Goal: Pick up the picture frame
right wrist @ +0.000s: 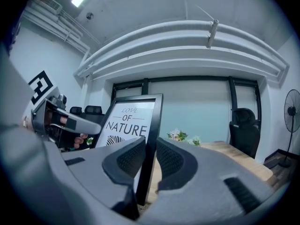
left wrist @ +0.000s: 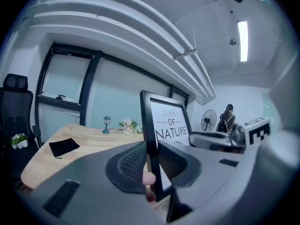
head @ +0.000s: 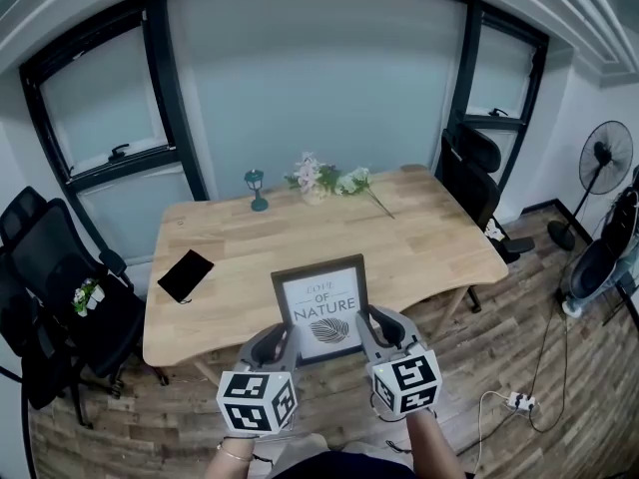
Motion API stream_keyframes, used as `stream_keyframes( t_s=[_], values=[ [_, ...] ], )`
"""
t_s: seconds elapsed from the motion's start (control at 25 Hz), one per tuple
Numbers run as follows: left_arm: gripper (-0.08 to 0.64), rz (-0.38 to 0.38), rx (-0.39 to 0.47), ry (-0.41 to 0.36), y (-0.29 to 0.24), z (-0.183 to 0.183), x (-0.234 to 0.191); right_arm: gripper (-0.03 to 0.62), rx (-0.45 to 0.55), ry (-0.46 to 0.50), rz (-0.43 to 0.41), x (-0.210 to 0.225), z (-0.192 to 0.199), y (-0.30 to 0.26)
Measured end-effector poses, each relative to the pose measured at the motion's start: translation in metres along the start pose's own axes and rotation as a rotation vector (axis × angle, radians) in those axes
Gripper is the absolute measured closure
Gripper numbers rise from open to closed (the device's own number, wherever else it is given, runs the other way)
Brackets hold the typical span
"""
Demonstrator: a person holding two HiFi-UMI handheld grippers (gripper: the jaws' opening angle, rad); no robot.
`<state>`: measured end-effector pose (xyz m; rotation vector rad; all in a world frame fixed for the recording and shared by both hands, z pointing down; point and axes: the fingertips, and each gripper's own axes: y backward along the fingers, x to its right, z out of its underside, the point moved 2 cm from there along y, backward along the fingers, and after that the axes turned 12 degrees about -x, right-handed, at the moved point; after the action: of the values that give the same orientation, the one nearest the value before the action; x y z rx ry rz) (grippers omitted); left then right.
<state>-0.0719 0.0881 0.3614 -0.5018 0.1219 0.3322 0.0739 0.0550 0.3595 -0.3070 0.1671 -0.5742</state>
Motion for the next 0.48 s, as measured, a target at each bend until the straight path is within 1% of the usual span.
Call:
stream_keyframes(
  t_s=[0.48],
  values=[
    [0.491, -0.033, 0.013, 0.006, -0.001, -0.008, 0.030, 0.518, 0.022, 0.017, -0.018, 0.023, -0.004, 0.017]
  ],
)
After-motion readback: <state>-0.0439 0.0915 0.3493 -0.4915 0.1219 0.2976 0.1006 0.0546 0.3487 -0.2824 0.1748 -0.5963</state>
